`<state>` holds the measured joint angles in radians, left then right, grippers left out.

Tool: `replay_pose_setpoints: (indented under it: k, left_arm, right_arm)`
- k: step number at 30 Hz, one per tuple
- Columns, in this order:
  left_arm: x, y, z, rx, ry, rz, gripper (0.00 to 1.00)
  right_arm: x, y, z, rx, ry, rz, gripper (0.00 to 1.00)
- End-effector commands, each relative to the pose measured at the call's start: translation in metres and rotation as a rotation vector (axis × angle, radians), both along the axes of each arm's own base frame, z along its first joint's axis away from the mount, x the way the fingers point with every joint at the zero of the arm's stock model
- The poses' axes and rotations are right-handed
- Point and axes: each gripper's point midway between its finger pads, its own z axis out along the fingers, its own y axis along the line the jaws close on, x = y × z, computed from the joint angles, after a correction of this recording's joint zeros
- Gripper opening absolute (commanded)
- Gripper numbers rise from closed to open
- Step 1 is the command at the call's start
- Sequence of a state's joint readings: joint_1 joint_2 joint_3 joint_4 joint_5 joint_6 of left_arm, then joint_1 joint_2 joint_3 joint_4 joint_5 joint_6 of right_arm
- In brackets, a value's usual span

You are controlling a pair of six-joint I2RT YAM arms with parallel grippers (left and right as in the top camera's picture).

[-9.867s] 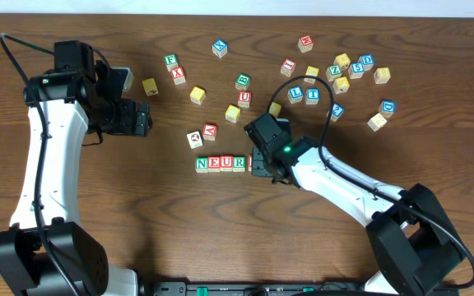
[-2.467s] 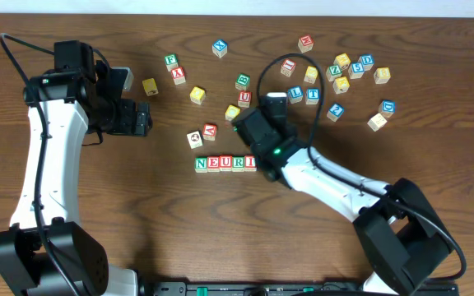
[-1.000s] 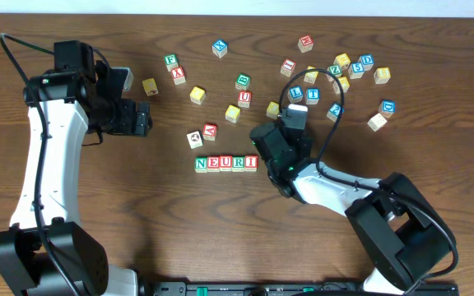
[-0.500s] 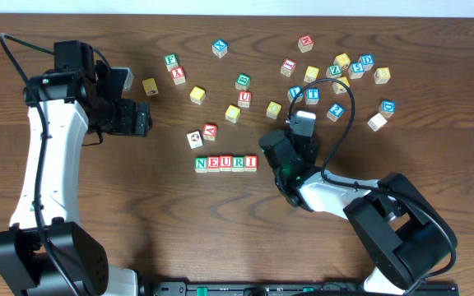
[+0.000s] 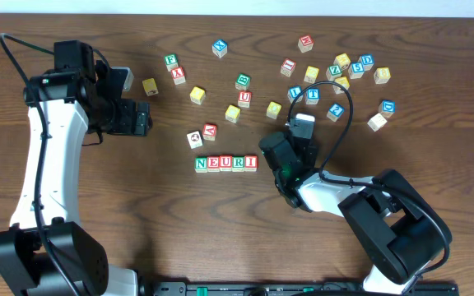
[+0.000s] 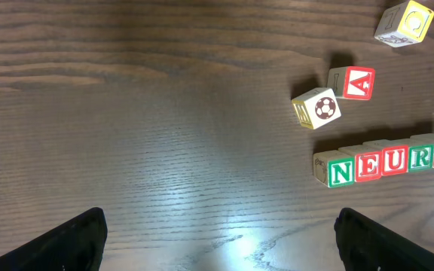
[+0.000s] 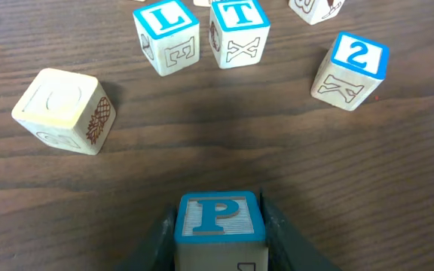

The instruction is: Spell out NEURIPS

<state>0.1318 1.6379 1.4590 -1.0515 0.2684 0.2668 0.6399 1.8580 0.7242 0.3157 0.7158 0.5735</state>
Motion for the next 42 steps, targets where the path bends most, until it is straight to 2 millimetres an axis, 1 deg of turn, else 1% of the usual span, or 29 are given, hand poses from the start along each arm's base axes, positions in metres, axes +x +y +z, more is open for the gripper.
replay_pose_setpoints:
  k: [1,12,14,16,18,19,20,29,35,39,40,42]
  left_arm:
    - [0.002,-0.002,0.011,-0.003,-0.033,-0.015,0.95]
    - [0.002,-0.002,0.011,-0.003,-0.032,-0.016,0.95]
    - [0.002,-0.002,0.011,-0.003,-0.033,-0.015,0.95]
    - [0.002,-0.002,0.011,-0.003,-0.032,-0.016,0.95]
    - [0.002,-0.002,0.011,-0.004,-0.032,-0.015,0.95]
    - [0.002,-0.002,0.011,-0.004,-0.032,-0.015,0.95]
    - [0.002,-0.002,0.011,-0.003,-0.032,-0.015,0.95]
    - [0.002,-0.002,0.011,-0.003,-0.032,-0.015,0.95]
    - [0.002,-0.002,0.011,-0.003,-0.032,-0.015,0.95]
    - [0.002,-0.002,0.011,-0.003,-0.032,-0.015,0.95]
    - [0.002,-0.002,0.011,-0.004,-0.032,-0.015,0.95]
    - [0.002,-0.002,0.011,-0.003,-0.032,-0.015,0.95]
  right_arm:
    - [-0.004,-0.006,-0.008,-0.018,0.022,-0.011,0.26]
    - [-0.008,-0.002,-0.016,-0.006,0.060,0.018,0.27]
    - [-0.009,-0.002,-0.016,-0.007,0.062,0.018,0.31]
    - [-0.009,-0.002,-0.016,-0.007,0.063,0.018,0.31]
    - [-0.009,-0.002,-0.017,-0.007,0.067,0.021,0.34]
    - [-0.010,-0.002,-0.017,-0.008,0.069,0.021,0.41]
    - [-0.010,-0.002,-0.017,-0.009,0.071,0.021,0.44]
    - [-0.010,-0.002,-0.017,-0.006,0.070,0.023,0.46]
    - [-0.006,0.001,-0.013,0.003,0.048,0.031,0.58]
    - [-0.001,0.007,0.000,-0.013,0.019,0.064,0.63]
    - [0.001,0.008,0.005,-0.014,0.009,0.071,0.66]
    - [0.002,0.009,0.015,-0.013,-0.009,0.080,0.78]
